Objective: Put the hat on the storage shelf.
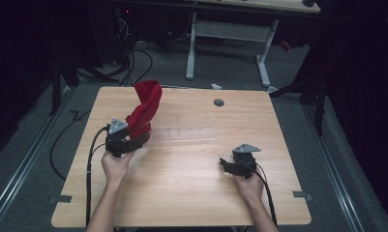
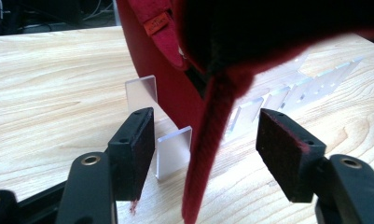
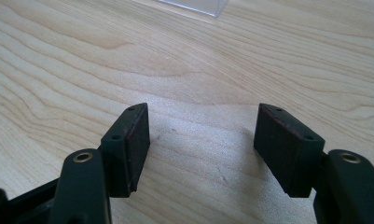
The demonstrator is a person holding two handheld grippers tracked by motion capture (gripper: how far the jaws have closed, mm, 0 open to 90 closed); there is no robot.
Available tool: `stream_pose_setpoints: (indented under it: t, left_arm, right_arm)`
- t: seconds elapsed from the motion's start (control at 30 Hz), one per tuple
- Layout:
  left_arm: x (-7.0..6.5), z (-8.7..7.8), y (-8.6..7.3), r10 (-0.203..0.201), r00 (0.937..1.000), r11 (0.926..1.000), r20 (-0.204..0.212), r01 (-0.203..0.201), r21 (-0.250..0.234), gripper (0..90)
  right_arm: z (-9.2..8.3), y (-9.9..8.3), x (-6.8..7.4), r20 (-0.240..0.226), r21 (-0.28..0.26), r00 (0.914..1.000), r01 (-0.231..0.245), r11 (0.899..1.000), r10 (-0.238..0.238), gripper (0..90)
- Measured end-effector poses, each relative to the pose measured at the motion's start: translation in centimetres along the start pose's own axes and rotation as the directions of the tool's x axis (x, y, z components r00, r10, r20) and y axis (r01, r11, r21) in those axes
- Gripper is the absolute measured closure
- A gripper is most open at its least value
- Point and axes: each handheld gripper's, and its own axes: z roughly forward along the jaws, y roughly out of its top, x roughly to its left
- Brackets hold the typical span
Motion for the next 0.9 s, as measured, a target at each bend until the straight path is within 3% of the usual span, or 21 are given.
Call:
stream_pose_setpoints:
  t: [0.9]
  left_arm:
    - [-0.4, -3.7, -0.4, 0.024, 0.9997, 0.9997, -0.005, -0.024, -0.001, 36.1]
  right_arm:
    - [0.0, 0.0, 0.0, 0.0, 0.001, 1.0, 0.0, 1.0, 0.0, 36.1]
